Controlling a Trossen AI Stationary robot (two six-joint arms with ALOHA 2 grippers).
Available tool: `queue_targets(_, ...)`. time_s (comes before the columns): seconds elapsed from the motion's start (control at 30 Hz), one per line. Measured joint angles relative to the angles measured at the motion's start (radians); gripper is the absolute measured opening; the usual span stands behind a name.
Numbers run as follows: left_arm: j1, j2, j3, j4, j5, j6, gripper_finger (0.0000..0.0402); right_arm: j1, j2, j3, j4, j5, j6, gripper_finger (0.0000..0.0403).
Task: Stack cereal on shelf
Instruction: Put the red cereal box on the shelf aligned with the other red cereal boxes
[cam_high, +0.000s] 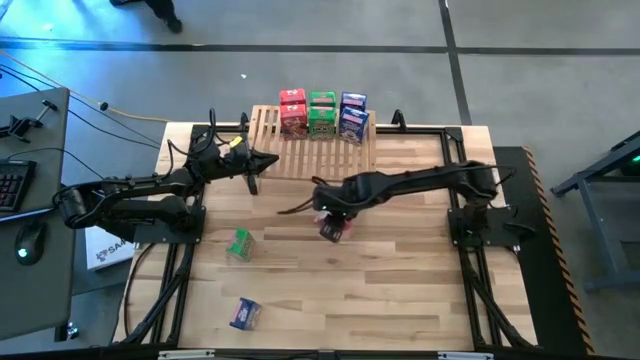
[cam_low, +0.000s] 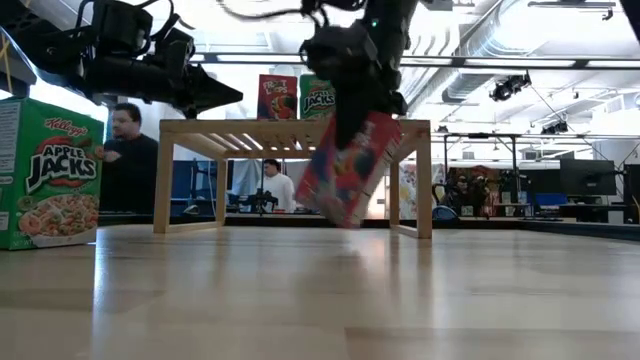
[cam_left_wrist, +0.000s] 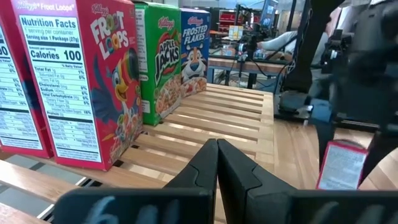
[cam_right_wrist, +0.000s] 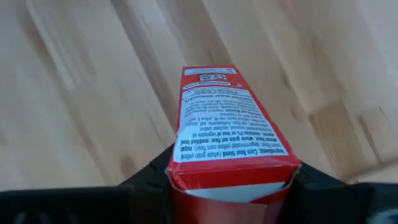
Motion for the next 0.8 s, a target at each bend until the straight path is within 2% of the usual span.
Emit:
queue_targets(0.1,-0.002,0.000,0.000,0.000,0.000,0.000,0.0000,0.017,0.053,0.062,-0.093,-0.004,-0.035,0.0142)
queue_targets(0.33,-0.008,0.000,0.000,0.003,0.001,-0.005,0.0000,0.042,0.101,0.119,-0.071,0.027,-0.093,0.0146)
queue_targets(0.67,-0.011,0.000,0.000,0.002,0.003,-0.015,0.0000,0.042,0.102,0.109,-0.003,0.062,-0.095,0.0238)
queue_targets(0.8,-0.019,0.000,0.000,0.004,0.004,-0.016,0.0000,0.042,0.102,0.110,0.028,0.060,-0.114,0.0253)
